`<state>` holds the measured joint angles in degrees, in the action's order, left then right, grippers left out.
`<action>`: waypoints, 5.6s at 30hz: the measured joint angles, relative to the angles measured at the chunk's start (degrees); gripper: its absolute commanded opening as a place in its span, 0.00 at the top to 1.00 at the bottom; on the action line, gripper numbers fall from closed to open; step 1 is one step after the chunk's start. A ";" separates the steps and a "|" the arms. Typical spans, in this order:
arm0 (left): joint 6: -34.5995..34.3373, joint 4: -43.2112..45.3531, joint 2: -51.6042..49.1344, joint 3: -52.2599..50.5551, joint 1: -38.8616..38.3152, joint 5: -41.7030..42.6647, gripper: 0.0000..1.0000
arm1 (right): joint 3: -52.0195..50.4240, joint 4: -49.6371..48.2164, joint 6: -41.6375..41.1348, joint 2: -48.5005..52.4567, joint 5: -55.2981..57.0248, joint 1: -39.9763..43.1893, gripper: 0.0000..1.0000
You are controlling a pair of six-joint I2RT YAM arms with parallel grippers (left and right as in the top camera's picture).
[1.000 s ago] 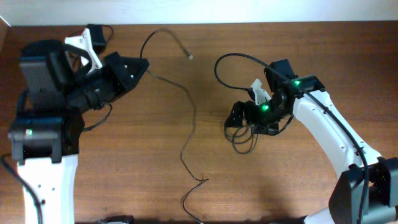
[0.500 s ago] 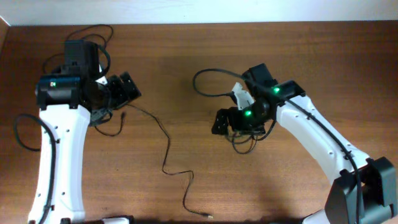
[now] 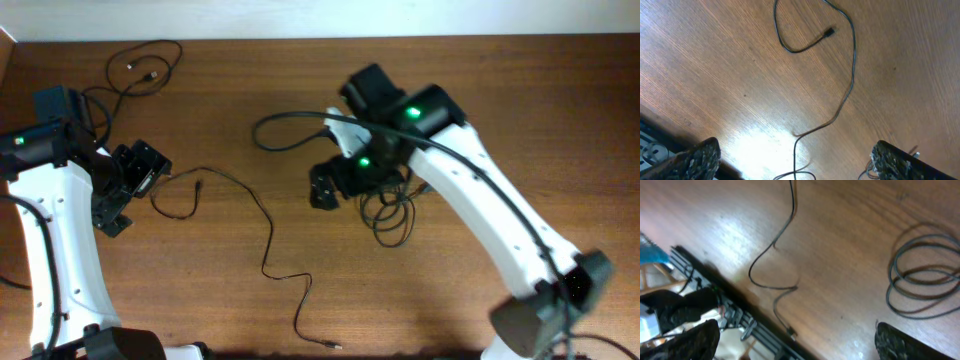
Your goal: Untangle cables
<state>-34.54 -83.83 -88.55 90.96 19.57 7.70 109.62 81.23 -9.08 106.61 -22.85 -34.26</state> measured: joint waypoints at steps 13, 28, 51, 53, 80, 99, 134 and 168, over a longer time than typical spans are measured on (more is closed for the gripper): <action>0.00 -8.41 -0.07 0.00 11.32 -5.68 0.01 | 3.08 -28.92 -10.27 17.31 14.01 -13.60 0.13; 0.00 -8.52 -0.07 0.00 12.44 -6.27 0.01 | 3.08 -31.01 -10.62 29.29 17.92 -17.57 0.56; 0.00 -8.44 -0.07 0.00 12.44 -6.27 0.01 | 50.58 8.37 -10.34 26.29 8.83 -10.08 0.96; 0.00 -5.70 -0.07 0.00 12.44 -6.25 0.01 | 55.82 13.14 -9.11 24.98 4.72 -10.34 0.96; -10.54 1.05 -0.24 0.00 -4.68 61.99 0.32 | 61.35 15.67 -4.20 24.98 -5.77 -7.78 0.96; -29.83 9.75 -0.24 0.00 -10.58 56.15 0.67 | 61.35 14.82 -4.20 24.98 -6.19 -7.78 0.96; -7.19 12.37 -0.98 9.90 -12.92 31.43 1.00 | 61.68 15.74 -7.21 15.28 -12.66 9.55 0.01; 10.03 32.15 -20.13 33.66 -5.16 14.45 1.00 | 50.05 15.74 -0.98 12.50 -5.44 6.56 0.01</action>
<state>-24.51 -51.68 -108.68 124.62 14.41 22.15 159.68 96.97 -10.07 119.11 -28.29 -27.70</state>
